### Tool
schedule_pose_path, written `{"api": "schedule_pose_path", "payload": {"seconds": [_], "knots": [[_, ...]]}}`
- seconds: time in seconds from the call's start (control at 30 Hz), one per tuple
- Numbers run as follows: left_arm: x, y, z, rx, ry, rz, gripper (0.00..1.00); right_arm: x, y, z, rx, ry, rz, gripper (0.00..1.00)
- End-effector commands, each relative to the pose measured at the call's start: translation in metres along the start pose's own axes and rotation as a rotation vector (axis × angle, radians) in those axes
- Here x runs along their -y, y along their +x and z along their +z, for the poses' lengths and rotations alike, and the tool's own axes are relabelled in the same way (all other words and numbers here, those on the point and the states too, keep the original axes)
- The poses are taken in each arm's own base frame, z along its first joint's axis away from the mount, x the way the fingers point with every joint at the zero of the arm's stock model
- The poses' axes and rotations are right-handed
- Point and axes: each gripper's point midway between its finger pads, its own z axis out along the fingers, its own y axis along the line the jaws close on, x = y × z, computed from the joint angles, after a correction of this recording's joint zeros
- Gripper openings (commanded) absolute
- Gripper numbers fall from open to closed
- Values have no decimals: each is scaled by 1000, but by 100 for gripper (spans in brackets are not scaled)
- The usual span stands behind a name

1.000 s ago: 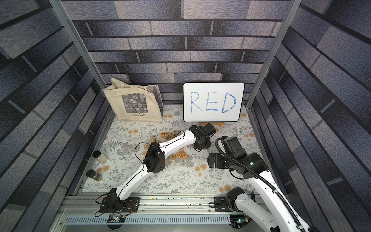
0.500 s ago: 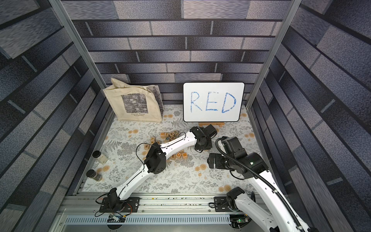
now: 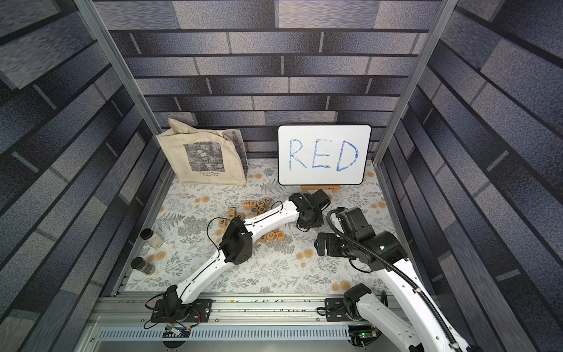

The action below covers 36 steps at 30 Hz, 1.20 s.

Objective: Assemble the uppercase word "red" with letter blocks
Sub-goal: Place the letter block at the center of the board.

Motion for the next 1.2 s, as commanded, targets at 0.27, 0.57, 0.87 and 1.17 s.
{"api": "schedule_pose_path", "payload": {"seconds": [0.27,0.57,0.87,1.17], "knots": [[11,4,4,-10,35,-13,41,0,1,-6,-4,-4,-6,100],[11,5,3,-12,35,-11,58,0,1,-5,-8,-7,-5,100],[17,12,1,-30,50,-4,69,-1,1,-4,-10,-9,-1,100],[23,20,2,-40,61,10,69,0,1,-3,-9,-9,5,100]]}}
